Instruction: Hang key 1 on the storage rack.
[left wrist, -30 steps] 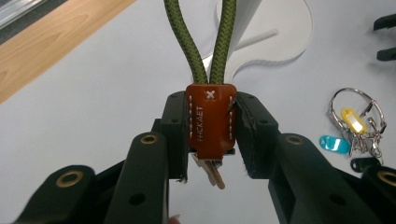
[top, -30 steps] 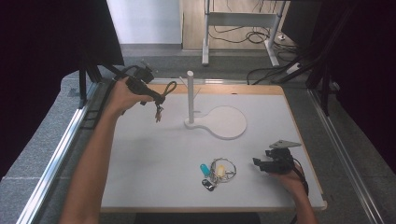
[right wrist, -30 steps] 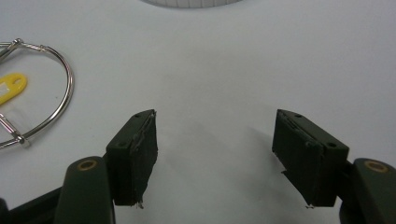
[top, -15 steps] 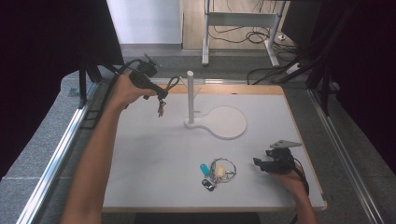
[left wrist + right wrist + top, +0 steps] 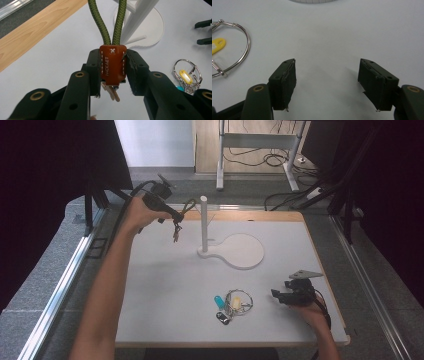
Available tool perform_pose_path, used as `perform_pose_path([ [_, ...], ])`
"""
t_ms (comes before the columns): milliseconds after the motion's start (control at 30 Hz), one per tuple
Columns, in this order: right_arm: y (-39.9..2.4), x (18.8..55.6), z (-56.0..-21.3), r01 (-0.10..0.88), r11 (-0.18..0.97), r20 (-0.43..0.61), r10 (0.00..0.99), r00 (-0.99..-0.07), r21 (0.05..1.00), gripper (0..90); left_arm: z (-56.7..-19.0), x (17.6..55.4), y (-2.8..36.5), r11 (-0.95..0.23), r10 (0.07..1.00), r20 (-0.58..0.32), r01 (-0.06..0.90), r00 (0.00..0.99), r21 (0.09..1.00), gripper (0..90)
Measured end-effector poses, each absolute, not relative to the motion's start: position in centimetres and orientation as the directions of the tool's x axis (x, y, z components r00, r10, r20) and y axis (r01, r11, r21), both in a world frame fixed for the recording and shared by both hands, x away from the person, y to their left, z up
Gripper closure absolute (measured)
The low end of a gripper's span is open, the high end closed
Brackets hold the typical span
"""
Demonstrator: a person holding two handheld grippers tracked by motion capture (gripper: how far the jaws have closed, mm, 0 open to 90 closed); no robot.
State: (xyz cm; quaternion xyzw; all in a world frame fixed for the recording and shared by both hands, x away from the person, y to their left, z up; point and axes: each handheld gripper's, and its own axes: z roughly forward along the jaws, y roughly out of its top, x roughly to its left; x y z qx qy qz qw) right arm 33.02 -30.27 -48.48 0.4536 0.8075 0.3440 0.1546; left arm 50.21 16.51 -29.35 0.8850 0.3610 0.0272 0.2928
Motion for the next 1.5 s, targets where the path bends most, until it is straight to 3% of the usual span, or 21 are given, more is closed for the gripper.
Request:
perform_pose_path([
  [1000, -30.7, 32.9, -48.3, 0.626, 0.332, 0.057, 0.854, -0.518, 0.705, 31.4, -32.4, 50.3, 13.7, -0.631, 0.624, -0.161, 0.615, 0.764, 0.473, 66.8],
  [1500, -30.8, 32.9, -48.3, 0.626, 0.333, 0.057, 0.853, -0.518, 0.705, 31.4, -33.4, 50.5, 13.4, -0.621, 0.625, -0.166, 0.615, 0.763, 0.486, 64.4],
])
